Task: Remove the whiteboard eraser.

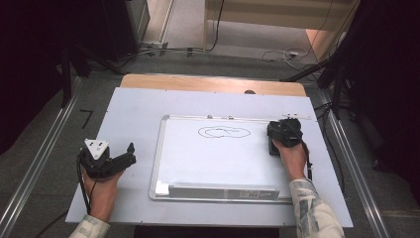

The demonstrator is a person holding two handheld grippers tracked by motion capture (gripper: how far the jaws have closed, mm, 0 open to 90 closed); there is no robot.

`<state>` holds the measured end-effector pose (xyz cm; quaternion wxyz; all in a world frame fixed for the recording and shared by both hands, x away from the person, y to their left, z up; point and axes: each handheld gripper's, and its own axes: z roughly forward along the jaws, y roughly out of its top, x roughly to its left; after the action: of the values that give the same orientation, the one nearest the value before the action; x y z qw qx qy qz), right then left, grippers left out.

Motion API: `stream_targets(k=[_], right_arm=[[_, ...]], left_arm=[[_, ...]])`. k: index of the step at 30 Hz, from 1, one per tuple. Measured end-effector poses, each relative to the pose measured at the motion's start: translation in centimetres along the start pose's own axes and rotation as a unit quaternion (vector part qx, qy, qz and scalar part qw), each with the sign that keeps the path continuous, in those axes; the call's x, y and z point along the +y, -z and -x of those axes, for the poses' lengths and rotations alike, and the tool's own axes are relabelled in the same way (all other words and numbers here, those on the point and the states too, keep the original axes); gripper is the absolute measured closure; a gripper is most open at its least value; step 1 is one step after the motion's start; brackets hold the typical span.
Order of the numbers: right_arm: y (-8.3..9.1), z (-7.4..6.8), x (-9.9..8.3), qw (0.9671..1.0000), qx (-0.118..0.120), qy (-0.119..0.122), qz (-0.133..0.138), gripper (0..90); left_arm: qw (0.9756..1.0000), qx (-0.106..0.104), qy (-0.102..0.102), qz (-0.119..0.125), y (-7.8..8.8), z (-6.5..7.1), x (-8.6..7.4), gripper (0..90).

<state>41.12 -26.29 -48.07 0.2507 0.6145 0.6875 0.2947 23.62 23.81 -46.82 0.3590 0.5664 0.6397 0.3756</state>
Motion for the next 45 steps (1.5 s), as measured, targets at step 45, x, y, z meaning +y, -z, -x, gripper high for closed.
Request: stream_targets(k=[45], right_arm=[[0.22,-0.44,-0.23,0.9997,0.010,0.023,-0.005,37.7]], left_arm=[[0.9999,-0.001,0.010,-0.004,-0.10,-0.28,-0.03,1.5]])
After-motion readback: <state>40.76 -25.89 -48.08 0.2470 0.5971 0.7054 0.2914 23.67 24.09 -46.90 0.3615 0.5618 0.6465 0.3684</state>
